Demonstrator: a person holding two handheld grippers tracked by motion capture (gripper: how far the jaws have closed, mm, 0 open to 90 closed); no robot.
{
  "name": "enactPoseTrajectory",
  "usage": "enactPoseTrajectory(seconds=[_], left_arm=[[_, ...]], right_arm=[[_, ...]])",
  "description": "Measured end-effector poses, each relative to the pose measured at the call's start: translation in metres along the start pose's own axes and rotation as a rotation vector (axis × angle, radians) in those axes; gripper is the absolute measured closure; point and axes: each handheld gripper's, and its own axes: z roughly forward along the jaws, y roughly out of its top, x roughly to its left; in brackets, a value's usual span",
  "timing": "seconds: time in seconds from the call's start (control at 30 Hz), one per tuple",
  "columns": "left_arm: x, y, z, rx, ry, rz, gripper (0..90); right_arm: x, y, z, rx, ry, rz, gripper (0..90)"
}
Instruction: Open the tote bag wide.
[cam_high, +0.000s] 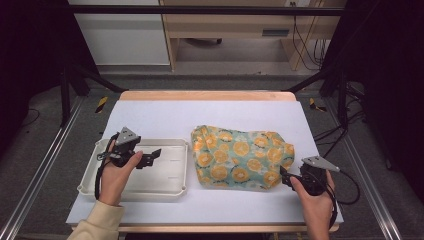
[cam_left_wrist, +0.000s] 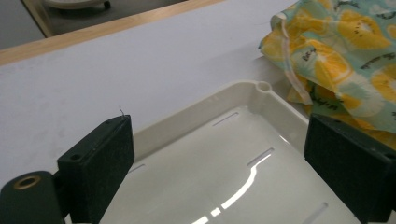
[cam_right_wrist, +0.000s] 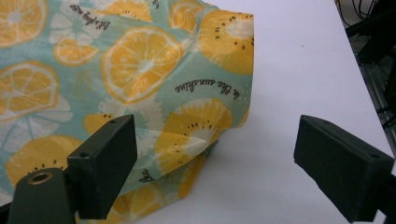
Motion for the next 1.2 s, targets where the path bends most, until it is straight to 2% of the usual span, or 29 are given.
enactPoseTrajectory(seconds=[0.07,0.13,0.2,0.23,0.37,0.53,0.57,0.6,0.67,0.73,0.77,0.83,0.87,0.9,0.97,1.0,1.03,1.13,1.2], left_arm=[[-0.001,0.001,0.0,0.008,-0.028,-0.002,8.5],[-0.003,0.002,-0.001,0.008,-0.031,0.007,8.6],[-0.003,0.003,-0.002,0.015,-0.039,0.022,8.4],[-0.003,0.003,-0.002,0.017,-0.041,0.029,8.2],[-0.004,0.003,-0.004,0.016,-0.045,0.042,8.2],[-0.007,0.005,-0.005,0.015,-0.055,0.062,8.1],[-0.008,0.006,-0.005,0.016,-0.058,0.065,7.9],[-0.009,0.006,-0.004,0.016,-0.06,0.068,7.9],[-0.011,0.007,-0.004,0.02,-0.064,0.082,7.9],[-0.012,0.007,-0.003,0.028,-0.072,0.089,7.8],[-0.013,0.007,-0.003,0.027,-0.074,0.093,7.9],[-0.013,0.008,-0.003,0.027,-0.076,0.094,7.9],[-0.013,0.008,-0.003,0.028,-0.078,0.092,7.9],[-0.014,0.008,-0.004,0.028,-0.079,0.094,7.9],[-0.014,0.009,-0.005,0.027,-0.082,0.1,7.9],[-0.014,0.009,-0.005,0.027,-0.084,0.097,7.9],[-0.014,0.01,-0.006,0.024,-0.086,0.099,8.0],[-0.014,0.011,-0.007,0.02,-0.09,0.099,8.0],[-0.014,0.011,-0.007,0.019,-0.093,0.098,8.1]], right_arm=[[0.0,0.001,-0.002,-0.002,0.0,-0.002,15.0],[0.001,0.003,-0.007,-0.021,-0.003,-0.012,19.8],[0.002,0.009,-0.012,-0.021,0.005,-0.025,20.4],[0.002,0.017,-0.015,-0.029,0.016,-0.038,20.8],[0.002,0.032,-0.019,-0.044,0.04,-0.035,21.0],[0.0,0.063,-0.013,0.003,0.058,-0.079,18.8],[0.0,0.075,-0.006,0.022,0.06,-0.095,17.5],[0.0,0.075,-0.006,0.022,0.06,-0.095,17.5],[-0.002,0.092,0.01,0.048,0.061,-0.093,16.8],[-0.002,0.098,0.015,0.056,0.062,-0.098,17.2],[-0.003,0.108,0.028,0.066,0.065,-0.112,18.4],[-0.002,0.116,0.044,0.107,0.089,-0.122,17.3],[-0.001,0.118,0.052,0.132,0.101,-0.125,16.3],[-0.001,0.118,0.052,0.132,0.101,-0.125,16.3],[-0.001,0.121,0.068,0.166,0.114,-0.126,14.6],[-0.001,0.121,0.076,0.19,0.122,-0.104,13.4],[-0.002,0.121,0.089,0.233,0.151,-0.071,12.0],[0.002,0.121,0.095,0.252,0.176,-0.061,13.4],[0.009,0.12,0.099,0.274,0.152,-0.09,17.2]])
